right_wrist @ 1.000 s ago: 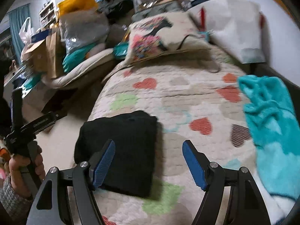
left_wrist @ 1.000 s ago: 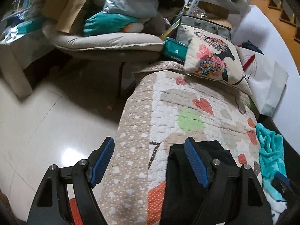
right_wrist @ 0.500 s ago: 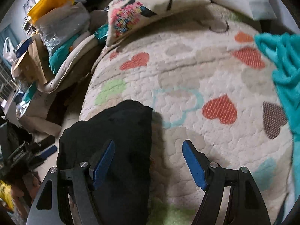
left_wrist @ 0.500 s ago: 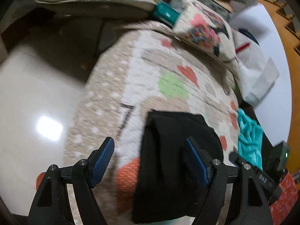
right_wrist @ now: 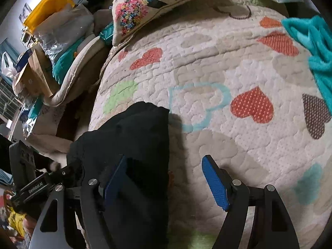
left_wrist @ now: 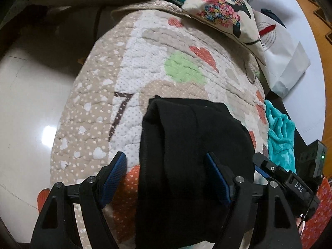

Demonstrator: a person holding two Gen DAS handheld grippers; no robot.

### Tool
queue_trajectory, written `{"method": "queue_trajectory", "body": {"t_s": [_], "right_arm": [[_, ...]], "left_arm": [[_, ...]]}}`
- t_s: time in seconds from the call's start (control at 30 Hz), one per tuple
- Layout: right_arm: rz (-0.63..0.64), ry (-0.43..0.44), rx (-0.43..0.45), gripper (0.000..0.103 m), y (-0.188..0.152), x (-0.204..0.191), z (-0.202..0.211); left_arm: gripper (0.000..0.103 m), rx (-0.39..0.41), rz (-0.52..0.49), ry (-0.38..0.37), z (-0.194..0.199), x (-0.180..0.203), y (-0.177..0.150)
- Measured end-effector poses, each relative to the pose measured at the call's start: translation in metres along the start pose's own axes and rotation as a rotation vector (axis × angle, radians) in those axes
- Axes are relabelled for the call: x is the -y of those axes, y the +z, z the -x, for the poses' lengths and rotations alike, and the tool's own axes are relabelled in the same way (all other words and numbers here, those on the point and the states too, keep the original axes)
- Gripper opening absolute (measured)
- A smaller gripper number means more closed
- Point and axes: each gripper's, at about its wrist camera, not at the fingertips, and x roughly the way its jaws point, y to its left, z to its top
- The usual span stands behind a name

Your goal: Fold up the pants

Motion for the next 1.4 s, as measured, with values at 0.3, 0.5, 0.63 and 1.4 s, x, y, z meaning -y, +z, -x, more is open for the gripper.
{"method": "queue_trajectory", "body": {"t_s": [0.3,0.5,0.63,1.4], "right_arm": [[-0.194,0.182,-0.042,0.083,0.002,0.021,-0.03],[-0.192,0.258,-0.054,0.089,0.014,0.012,-0.045],[-0.144,0.279,-0.081,0.066,0.014,0.0,-0.046],[-0.052,0.235,0.081,0.033,0.094,-0.016,-0.012]], "left_arm": [[0.09,-0.004,0.023,-0.093,-0.013,0.0,0.005],[0.064,-0.025,0.02,-0.147,-0.015,0.007,0.007],[0.047,-0.031,0.007,-0.147,-0.014,0.011,0.006],[0.043,0.084,-0.033,-0.156,-0.033,0.067,0.072]]}}
